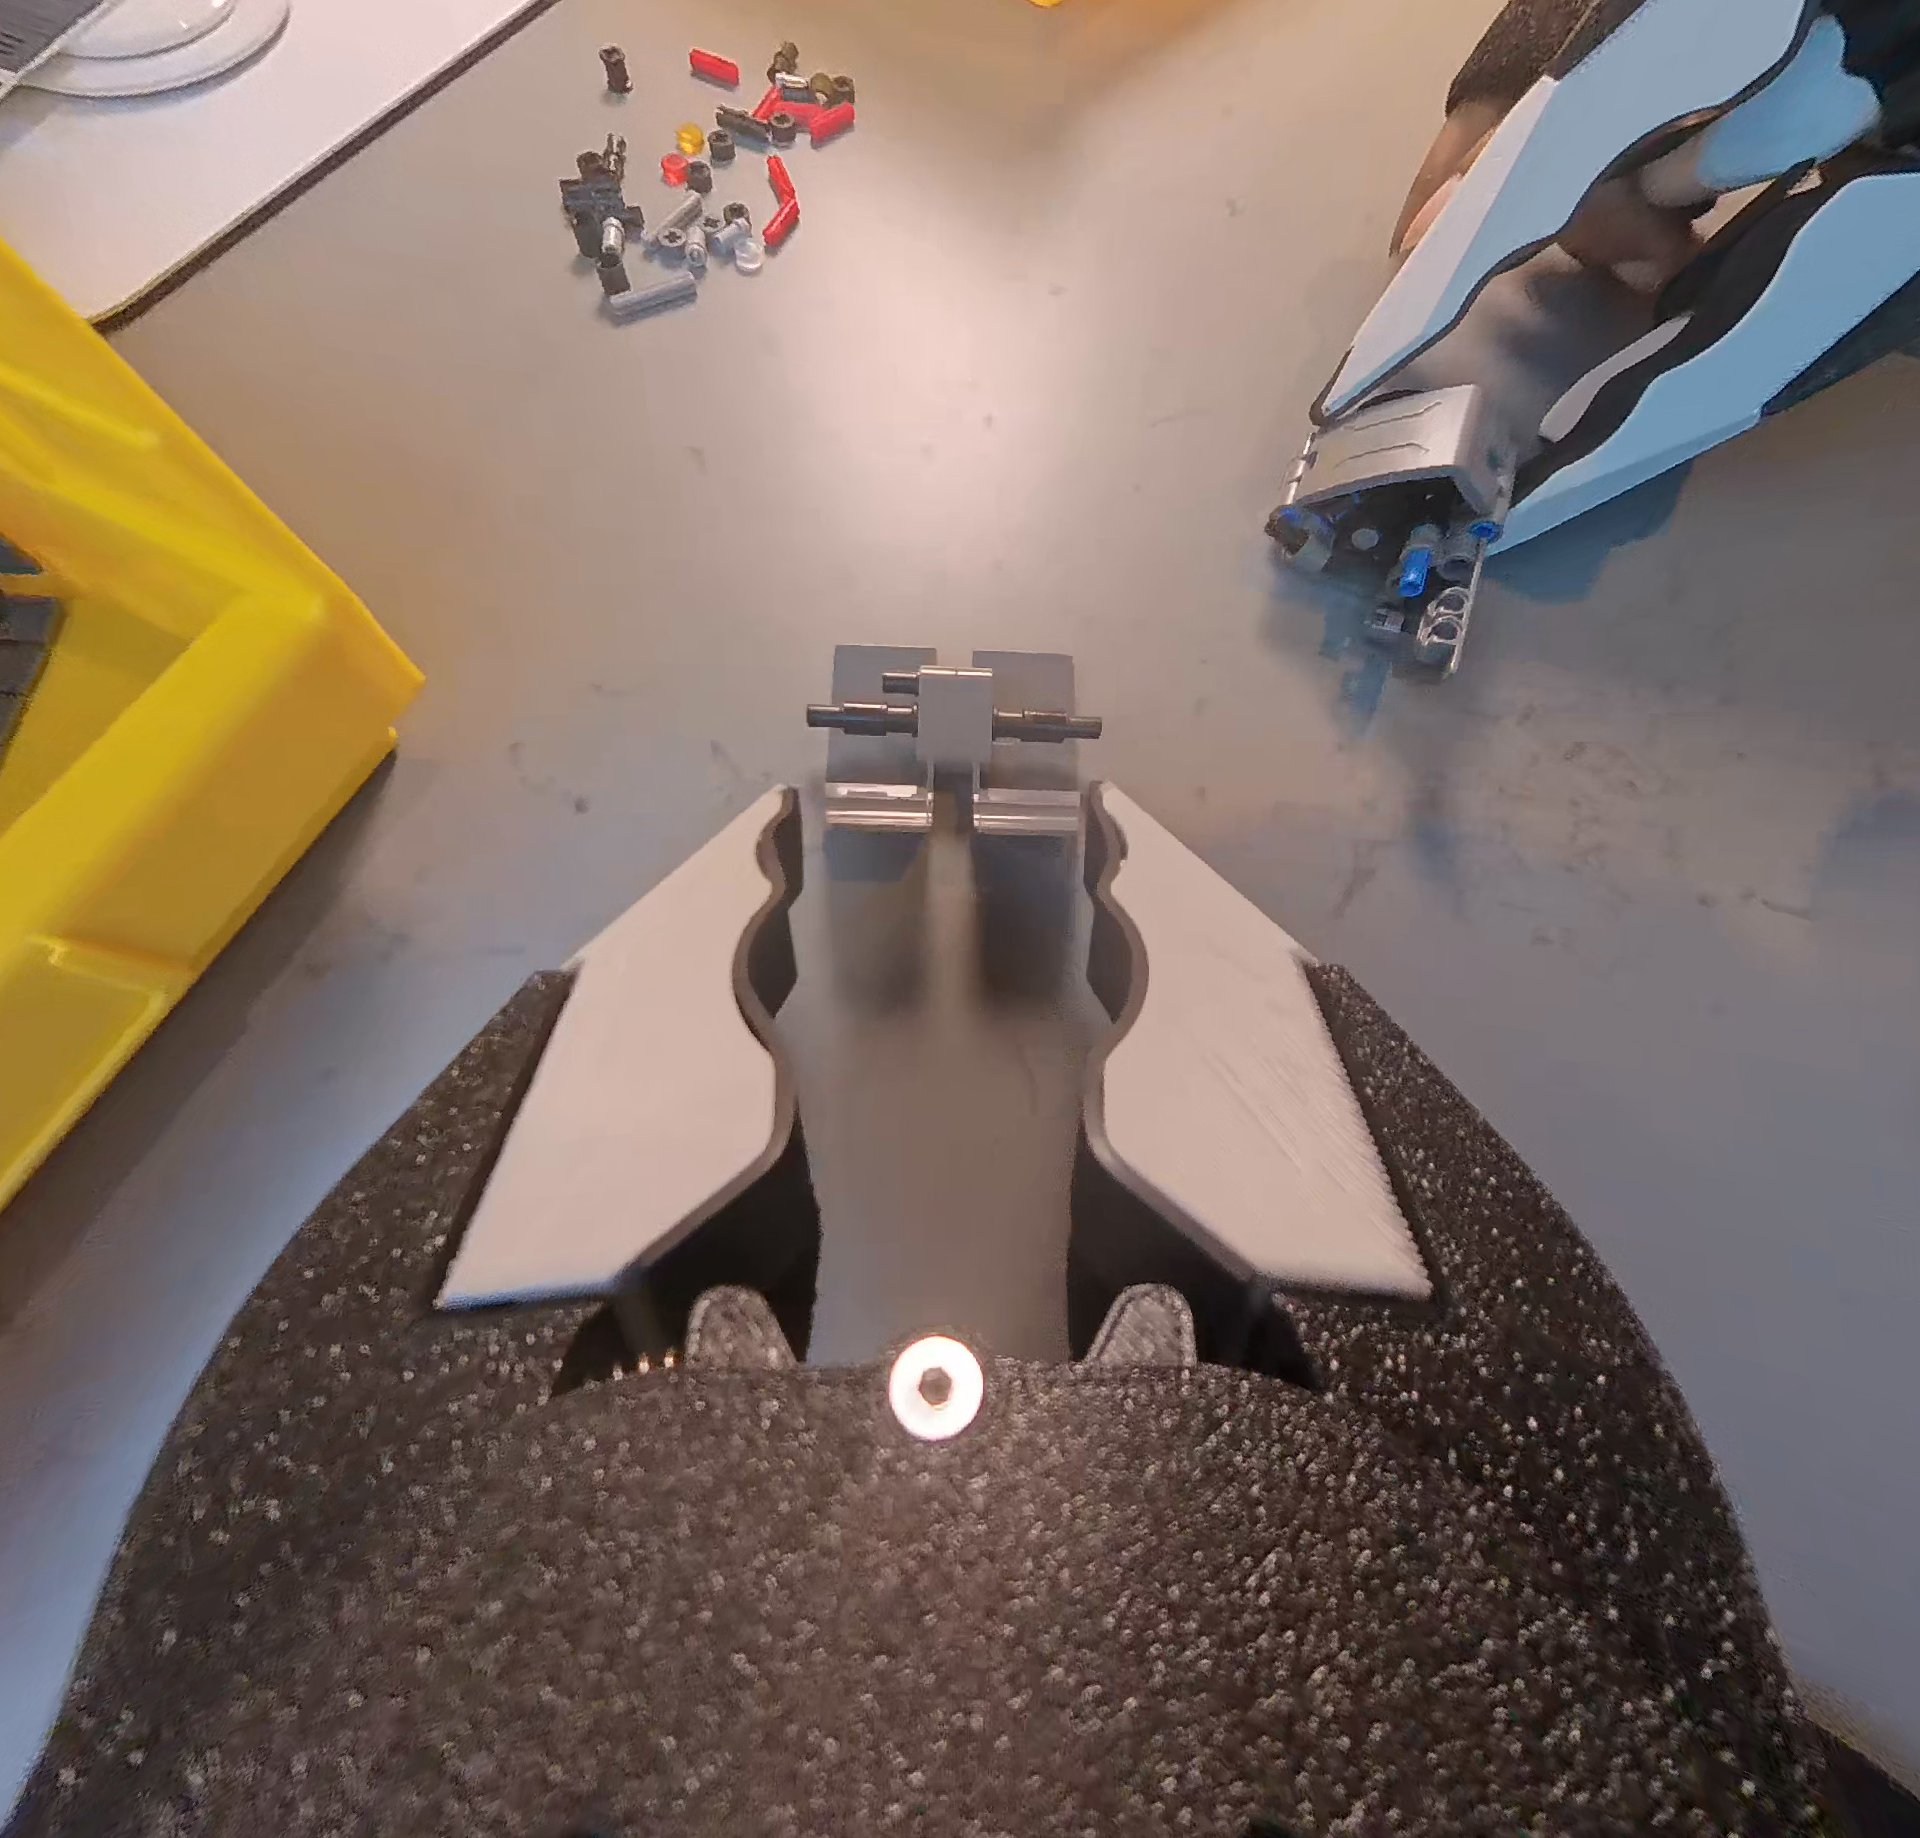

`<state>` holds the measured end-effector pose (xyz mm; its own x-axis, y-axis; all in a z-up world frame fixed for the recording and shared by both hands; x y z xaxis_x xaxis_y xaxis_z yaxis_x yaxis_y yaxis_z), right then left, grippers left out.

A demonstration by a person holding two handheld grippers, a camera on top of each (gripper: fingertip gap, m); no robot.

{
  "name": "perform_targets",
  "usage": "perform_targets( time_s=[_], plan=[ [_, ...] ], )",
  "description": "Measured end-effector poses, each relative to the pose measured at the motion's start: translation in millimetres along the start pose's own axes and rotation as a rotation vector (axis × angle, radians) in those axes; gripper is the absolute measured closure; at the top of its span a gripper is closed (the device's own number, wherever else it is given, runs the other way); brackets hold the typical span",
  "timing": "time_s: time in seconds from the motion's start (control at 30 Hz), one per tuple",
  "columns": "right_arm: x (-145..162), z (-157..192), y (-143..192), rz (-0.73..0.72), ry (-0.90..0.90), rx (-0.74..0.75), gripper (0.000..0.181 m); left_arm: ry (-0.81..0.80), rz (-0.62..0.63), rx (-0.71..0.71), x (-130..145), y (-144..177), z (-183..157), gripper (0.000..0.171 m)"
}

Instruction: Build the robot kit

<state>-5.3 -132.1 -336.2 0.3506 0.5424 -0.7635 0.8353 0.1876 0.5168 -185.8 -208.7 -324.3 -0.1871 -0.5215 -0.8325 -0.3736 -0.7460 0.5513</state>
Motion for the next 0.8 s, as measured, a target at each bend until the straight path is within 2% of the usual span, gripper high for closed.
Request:
perform_targets(
  time_s=[0.2,0.33,0.47,0.8],
  plan=[
    [0,0,0,-0.006,-0.002,-0.006,0.139,0.037,0.007,0.036,2,-4,-3,0.103],
    [-1,1,1,-0.012,0.0,-0.011,0.138,0.019,0.044,0.028,6,-10,-5,0.107],
    [-3,2,1,-0.027,0.0,-0.019,0.136,-0.003,0.061,0.003,8,-13,-5,0.119],
    [-5,2,2,-0.038,-0.003,-0.02,0.136,-0.017,0.061,-0.005,7,-13,-5,0.119]
  ],
)
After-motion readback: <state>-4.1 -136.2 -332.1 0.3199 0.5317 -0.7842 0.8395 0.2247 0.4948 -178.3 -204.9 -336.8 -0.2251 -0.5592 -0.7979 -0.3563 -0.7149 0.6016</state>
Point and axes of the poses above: each gripper's, where its closed fingertips meet, y back along the fingers, x out of its underside, z = x × y across the jaws, the point moved 5 cm from there along y, back along the fingers, and after that the axes turned 4 degrees about -z, right-handed, at the moved point
